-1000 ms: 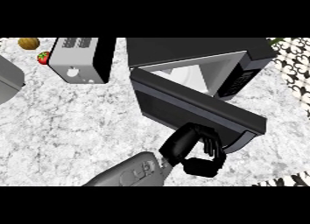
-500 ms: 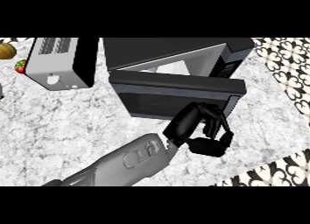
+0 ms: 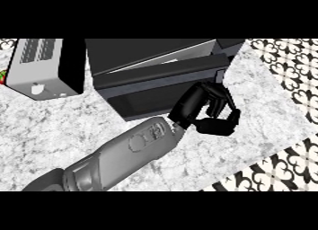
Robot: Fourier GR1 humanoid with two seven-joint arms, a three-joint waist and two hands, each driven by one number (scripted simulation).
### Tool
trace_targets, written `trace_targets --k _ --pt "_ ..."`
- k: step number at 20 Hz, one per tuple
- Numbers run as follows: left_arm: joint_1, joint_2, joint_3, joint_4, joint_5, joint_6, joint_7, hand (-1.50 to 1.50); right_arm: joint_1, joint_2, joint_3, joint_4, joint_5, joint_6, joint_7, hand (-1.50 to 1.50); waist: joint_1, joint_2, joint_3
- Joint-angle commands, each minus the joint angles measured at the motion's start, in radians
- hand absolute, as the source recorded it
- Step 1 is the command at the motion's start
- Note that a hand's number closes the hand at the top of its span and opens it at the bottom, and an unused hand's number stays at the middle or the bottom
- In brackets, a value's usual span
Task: Pick up the milk, place it into the microwave and close the microwave
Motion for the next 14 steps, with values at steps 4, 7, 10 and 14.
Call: trace_targets --k 4,7,10,14 --pt "-0.099 -0.010 0.024 0.074 0.059 0.005 -0.008 1.50 -0.032 -0.050 -0.022 -0.019 -0.041 0.011 0.034 -1.50 -0.044 0.014 0.002" --pt "-0.126 -0.009 0.042 0.099 0.082 0.023 -0.009 1.50 -0.036 -0.063 -0.023 -0.015 -0.058 0.018 0.046 -1.50 -0.061 0.020 0.003" --pt "-0.155 -0.008 0.042 0.127 0.087 0.030 -0.014 1.50 -0.057 -0.079 -0.031 -0.020 -0.065 0.014 0.057 -1.50 -0.069 0.027 0.003" --pt "-0.168 -0.008 0.048 0.155 0.111 0.041 -0.018 1.50 -0.068 -0.104 -0.055 -0.016 -0.090 0.012 0.071 -1.50 -0.085 0.028 0.002"
